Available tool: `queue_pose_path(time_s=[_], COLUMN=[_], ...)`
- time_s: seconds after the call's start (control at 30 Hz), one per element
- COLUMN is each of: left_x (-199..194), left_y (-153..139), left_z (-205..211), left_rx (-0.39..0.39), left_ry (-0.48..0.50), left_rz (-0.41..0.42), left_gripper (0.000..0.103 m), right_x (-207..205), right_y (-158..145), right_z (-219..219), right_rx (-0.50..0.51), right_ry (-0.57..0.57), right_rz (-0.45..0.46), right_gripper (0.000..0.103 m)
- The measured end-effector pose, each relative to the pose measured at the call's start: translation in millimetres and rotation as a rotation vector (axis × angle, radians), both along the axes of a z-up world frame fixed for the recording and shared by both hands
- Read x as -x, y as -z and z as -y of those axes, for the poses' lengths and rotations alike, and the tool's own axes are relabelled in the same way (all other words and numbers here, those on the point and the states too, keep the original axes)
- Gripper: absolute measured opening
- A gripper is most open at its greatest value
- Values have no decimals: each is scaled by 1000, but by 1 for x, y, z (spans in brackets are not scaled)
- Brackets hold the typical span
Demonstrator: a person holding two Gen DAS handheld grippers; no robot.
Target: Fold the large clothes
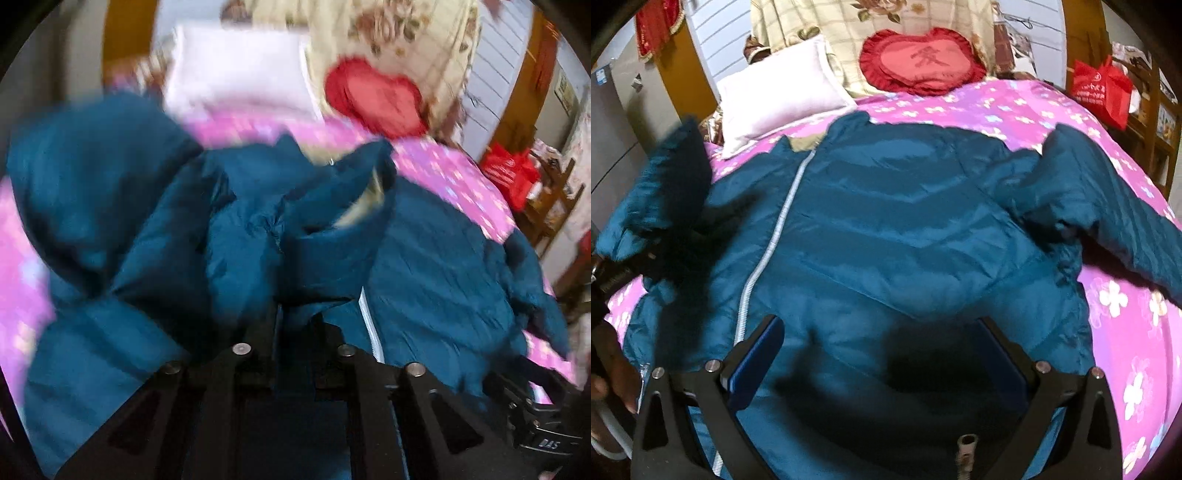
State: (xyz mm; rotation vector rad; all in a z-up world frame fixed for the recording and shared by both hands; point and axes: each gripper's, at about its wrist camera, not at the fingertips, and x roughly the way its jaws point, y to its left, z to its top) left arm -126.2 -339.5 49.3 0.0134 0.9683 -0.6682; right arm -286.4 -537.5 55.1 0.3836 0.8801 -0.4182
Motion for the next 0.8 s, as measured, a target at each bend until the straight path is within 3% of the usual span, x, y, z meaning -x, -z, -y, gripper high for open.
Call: queue_pose_path(time_s=[0.07, 0.13, 0.3, 0.43, 0.53, 0.7, 0.8], left_x=[1, 9, 28, 42, 42, 22, -4], left_y=[8, 3, -26, -42, -47, -48, -33], left_z=[4, 3, -20, -39, -60, -96, -124], left_rx=[-1, 5, 67, 31, -4, -106, -95], left_ry=[17, 59, 145, 160, 113, -95, -208], left_rz=[-33, -8, 0, 71, 95, 205, 174], left_gripper=[0, 0, 40, 41, 41, 41, 41], right_x=[1, 2, -3, -16, -26, -57, -83], right_y=[5, 8, 3, -3, -3, 5, 14], right_z=[4, 7, 9, 11, 7, -8, -7], right_rx=[-10, -18, -37, -159, -204, -195, -240], right_ry=[6, 11, 6, -2, -1, -55, -66], right_rz=[-14, -19, 2, 67, 90, 63, 73], right_gripper=[103, 103, 103, 103, 103, 103, 103])
